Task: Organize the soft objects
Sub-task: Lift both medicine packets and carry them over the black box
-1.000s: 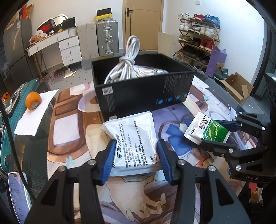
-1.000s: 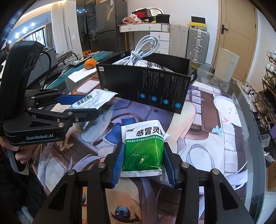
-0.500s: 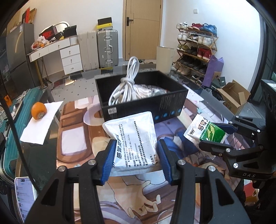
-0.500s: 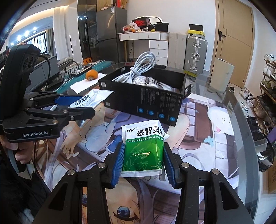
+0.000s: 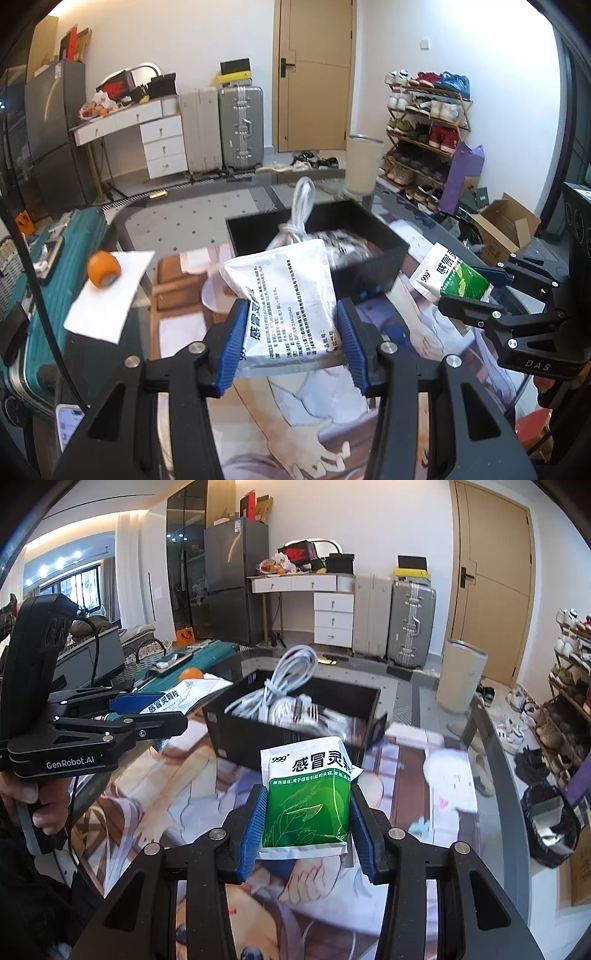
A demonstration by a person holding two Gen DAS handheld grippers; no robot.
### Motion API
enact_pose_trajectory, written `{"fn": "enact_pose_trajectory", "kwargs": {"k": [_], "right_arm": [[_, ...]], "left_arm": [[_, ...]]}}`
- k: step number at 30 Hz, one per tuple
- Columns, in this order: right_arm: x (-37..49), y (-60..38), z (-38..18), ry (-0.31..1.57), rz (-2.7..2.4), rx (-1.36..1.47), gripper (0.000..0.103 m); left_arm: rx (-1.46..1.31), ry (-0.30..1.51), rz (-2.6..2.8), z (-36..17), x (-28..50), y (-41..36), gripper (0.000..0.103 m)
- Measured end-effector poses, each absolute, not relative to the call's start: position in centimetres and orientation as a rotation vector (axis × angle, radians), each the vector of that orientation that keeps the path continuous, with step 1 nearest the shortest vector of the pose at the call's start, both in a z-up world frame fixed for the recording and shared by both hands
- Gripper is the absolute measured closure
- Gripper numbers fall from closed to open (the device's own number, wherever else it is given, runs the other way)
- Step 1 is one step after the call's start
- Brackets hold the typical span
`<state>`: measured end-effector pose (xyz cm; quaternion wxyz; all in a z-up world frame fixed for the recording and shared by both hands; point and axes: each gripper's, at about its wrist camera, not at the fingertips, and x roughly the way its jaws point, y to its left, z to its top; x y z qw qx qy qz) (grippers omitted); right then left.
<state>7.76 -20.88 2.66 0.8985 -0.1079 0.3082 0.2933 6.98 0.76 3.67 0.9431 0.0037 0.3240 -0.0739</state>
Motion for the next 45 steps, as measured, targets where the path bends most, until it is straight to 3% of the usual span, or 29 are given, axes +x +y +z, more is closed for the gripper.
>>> {"fn": "enact_pose_trajectory", "kwargs": {"k": [19,45], "right_arm": [[14.5,-18.2,3.9,0.647,0.656,-0.208,0.059],[21.5,-14.4,0.8,0.754,0.691,-0.236,0.059]], "left_arm": [[0.0,0.673,-0.127,4.5,12.7,1.5,0.055],[-0.016,0.719,-0.133,3.4,16.7,2.4,0.055]]}}
